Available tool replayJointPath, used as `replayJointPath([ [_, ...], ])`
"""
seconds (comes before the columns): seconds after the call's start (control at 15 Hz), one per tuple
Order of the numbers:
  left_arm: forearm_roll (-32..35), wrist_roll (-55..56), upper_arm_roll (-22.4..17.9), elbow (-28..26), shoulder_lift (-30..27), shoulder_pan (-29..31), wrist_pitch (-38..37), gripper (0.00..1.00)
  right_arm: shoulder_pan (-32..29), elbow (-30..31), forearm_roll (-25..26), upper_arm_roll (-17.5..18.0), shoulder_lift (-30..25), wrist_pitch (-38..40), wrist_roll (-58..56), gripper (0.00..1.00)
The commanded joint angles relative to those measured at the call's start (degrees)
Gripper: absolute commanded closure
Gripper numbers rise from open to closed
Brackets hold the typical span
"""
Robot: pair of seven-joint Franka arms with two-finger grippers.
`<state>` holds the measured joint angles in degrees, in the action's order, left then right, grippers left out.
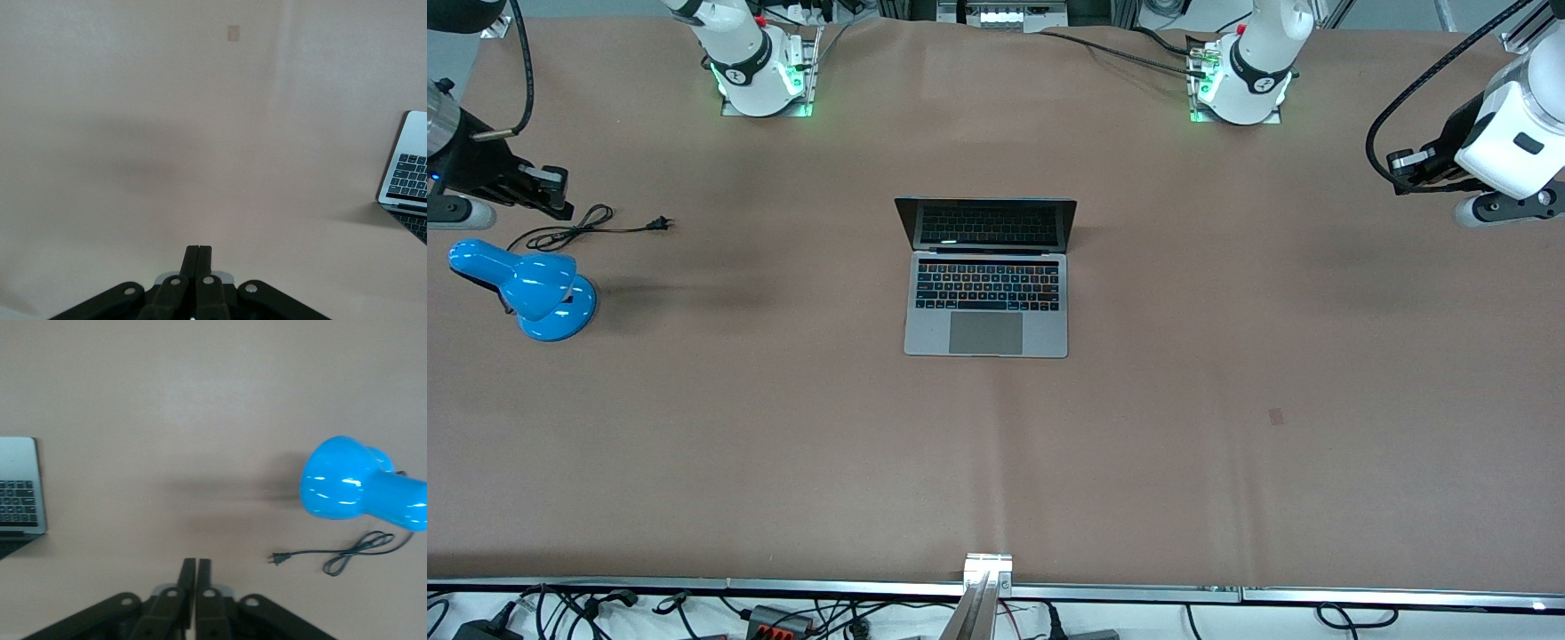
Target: Close laptop with both arms from behind
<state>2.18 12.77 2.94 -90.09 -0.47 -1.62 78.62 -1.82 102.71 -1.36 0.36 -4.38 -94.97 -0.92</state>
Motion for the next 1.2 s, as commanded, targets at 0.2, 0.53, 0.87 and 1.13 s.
replayJointPath([
  [0.2, -1.03, -0.81, 0.75, -0.79, 0.81, -0.40, -3.63, 1.00, 5.49, 0.38, -3.92, 0.26, 6.04, 3.37, 2.42, 1.00],
  [0.53, -14.39, -2.13, 2.23, -4.99, 4.86, -2.23, 0.83, 1.00, 14.90, 3.45, -12.06, 0.26, 9.21, 3.65, 3.47, 1.00],
  [0.87, -22.21, -1.52, 7.24, -25.46, -0.23, -2.95, 15.76, 1.00, 28.41, 8.89, -17.54, 0.26, 8.61, -1.60, 16.71, 1.00],
  [1.13, -30.70, -1.52, 12.44, -33.97, -2.85, -2.34, 20.50, 1.00, 37.74, 13.46, -19.73, 0.26, 9.04, -7.92, 20.95, 1.00],
])
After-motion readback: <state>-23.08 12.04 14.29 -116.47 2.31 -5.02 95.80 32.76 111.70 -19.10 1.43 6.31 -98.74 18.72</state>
